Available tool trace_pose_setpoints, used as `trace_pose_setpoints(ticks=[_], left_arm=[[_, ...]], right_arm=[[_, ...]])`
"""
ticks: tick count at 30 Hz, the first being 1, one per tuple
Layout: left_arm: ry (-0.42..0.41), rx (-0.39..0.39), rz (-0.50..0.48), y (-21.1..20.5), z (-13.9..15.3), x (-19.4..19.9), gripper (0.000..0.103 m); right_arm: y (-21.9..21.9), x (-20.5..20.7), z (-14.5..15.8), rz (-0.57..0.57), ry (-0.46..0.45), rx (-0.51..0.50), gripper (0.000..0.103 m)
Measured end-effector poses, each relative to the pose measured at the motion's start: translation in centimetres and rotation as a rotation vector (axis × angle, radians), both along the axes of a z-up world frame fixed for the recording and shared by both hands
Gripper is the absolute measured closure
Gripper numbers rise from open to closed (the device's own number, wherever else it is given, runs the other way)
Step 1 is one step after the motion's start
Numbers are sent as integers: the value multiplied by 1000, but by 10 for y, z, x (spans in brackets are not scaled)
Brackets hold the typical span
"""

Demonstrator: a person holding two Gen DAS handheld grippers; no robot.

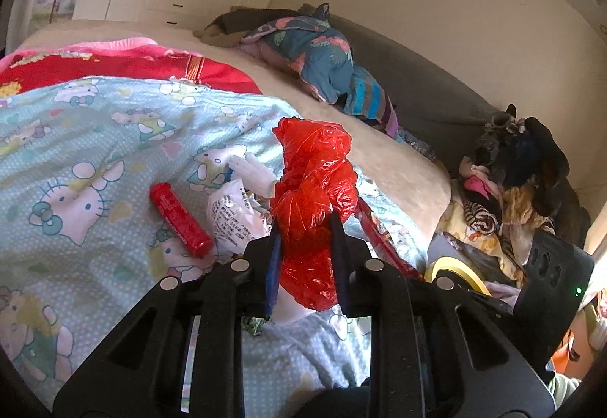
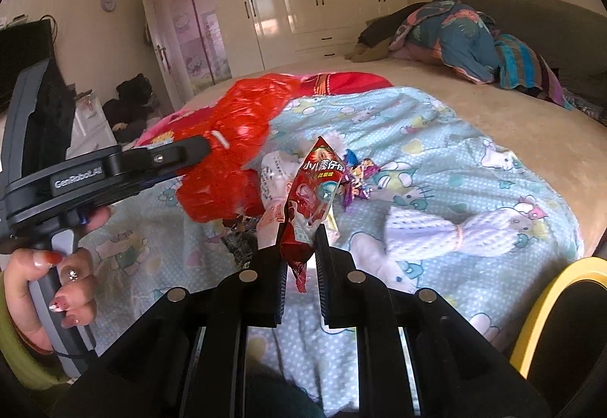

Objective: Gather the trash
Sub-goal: 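Carry the red bag and red snack packet over the yellow bin with both grippers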

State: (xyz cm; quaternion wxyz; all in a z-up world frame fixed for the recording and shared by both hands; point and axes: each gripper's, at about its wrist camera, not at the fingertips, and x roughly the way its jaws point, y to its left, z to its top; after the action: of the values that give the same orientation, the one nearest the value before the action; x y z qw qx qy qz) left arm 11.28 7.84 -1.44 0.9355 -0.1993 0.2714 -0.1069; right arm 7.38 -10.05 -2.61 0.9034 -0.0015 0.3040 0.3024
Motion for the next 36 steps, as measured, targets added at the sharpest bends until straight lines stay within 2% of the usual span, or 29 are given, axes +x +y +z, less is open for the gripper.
trace_pose_setpoints(ticks=[14,36], left_arm=[[-40,23,-99,-42,20,-14,86],[-31,65,-257,-109,17,-18,86]], right_arm=[[-65,-4,10,-156,-9,20,89],[-152,-11,6,-380,2,40,89]])
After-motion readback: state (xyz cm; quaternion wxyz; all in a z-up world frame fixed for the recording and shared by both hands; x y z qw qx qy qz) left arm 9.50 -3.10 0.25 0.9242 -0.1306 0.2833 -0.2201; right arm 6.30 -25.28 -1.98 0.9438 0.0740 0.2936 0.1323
